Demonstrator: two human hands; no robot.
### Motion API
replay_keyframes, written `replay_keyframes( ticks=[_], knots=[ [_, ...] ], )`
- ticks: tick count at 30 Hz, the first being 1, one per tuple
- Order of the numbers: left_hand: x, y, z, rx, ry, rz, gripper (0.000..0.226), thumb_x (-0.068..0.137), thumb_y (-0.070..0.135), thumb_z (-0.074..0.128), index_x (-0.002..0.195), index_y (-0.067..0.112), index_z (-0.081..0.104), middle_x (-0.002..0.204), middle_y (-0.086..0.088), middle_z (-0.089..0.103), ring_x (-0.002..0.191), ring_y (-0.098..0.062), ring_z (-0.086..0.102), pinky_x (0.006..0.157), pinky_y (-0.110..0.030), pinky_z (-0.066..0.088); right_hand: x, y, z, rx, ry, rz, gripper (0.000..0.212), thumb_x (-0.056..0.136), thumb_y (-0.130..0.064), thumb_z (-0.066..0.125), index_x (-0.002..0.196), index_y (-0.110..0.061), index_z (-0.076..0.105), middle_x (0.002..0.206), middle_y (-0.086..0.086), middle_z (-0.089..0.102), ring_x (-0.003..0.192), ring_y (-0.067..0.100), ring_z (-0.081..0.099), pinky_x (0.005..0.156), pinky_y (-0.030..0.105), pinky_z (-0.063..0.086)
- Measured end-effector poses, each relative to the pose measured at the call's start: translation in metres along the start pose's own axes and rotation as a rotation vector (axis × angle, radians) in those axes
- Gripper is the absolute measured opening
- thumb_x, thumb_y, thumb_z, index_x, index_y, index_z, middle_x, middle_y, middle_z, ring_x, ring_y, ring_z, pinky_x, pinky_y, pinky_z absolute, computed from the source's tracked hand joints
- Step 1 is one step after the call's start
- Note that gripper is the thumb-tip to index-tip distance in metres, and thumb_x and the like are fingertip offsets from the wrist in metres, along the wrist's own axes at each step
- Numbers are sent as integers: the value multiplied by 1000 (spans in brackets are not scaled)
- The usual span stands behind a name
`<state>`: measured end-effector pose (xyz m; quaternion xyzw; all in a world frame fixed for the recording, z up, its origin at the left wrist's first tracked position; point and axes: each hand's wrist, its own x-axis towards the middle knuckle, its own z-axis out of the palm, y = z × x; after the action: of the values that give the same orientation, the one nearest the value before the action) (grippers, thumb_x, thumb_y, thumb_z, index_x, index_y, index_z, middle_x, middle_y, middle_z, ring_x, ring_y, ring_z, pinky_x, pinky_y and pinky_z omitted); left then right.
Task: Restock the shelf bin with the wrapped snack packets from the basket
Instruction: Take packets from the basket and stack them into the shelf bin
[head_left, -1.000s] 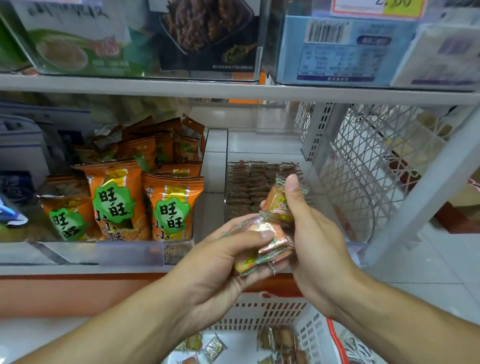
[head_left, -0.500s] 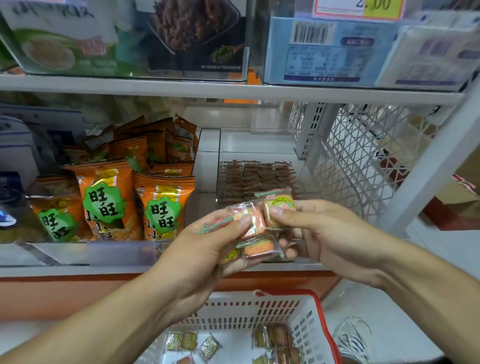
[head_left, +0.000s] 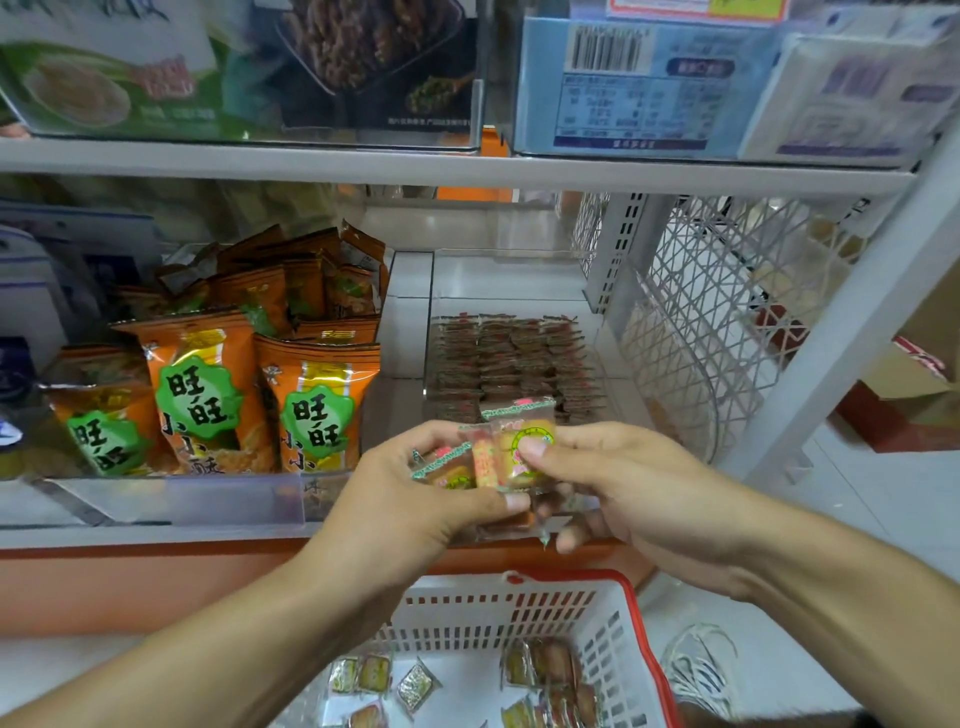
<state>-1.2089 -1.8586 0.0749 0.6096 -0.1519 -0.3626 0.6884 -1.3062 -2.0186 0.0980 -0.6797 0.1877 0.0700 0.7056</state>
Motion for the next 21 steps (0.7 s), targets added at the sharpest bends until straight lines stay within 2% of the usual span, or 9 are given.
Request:
replay_keyframes(
  ticks=[2,4,6,8,12,14,18,21],
  knots=[
    [1,1,0,-55,-34,-74,53,53,-6,87,101,13,76,95,-21,78,84,-29,78,63,-27,61,4,2,1,-15,6,-81,24,100,-27,58,115,-20,75,104,7,75,77,11,58,59,22,49],
    [3,2,-2,-155,-64,-176,58,56,-9,82,111,5,73,103,-24,77,93,-35,77,68,-30,63,5,1,-5,-70,84,-263,22,98,-18,61,117,-18,73,110,7,74,85,14,64,64,26,53],
    [7,5,-7,-287,-83,-296,55,57,-10,77,111,3,73,104,-24,76,91,-34,77,62,-29,63,3,-3,-16,-431,202,-548,32,94,-8,67,122,-22,70,115,-1,70,104,12,66,87,33,55],
    [10,12,-13,-376,-142,-401,48,61,-11,71,107,2,77,109,-25,75,91,-34,77,58,-31,63,-2,-6,-25,-748,202,-711,48,87,1,70,125,-27,69,119,-11,63,115,11,62,98,30,50],
    [11,24,-26,-252,-326,-485,43,69,-18,67,101,8,81,119,-23,73,101,-33,75,60,-31,63,-6,-8,-27,-905,153,-838,57,77,14,76,123,-21,72,121,-8,61,116,12,61,95,24,49],
    [10,27,-31,-213,-372,-517,41,70,-13,64,101,9,81,119,-23,73,102,-34,75,60,-30,63,-7,-8,-27,-954,136,-861,57,78,15,76,121,-22,73,123,-5,59,115,11,60,94,23,48],
    [10,31,-34,-264,-363,-539,41,68,-13,66,99,8,82,118,-22,73,99,-33,76,61,-32,64,-8,-10,-29,-1150,178,-897,51,82,5,78,119,-29,74,128,0,58,110,6,57,92,25,49],
    [10,32,-33,-328,-314,-520,40,70,-7,79,107,9,80,121,-20,73,100,-31,76,61,-33,64,-5,-9,-28,-1240,192,-923,49,82,-2,79,118,-34,74,124,-1,58,104,7,56,83,27,53]
  ],
)
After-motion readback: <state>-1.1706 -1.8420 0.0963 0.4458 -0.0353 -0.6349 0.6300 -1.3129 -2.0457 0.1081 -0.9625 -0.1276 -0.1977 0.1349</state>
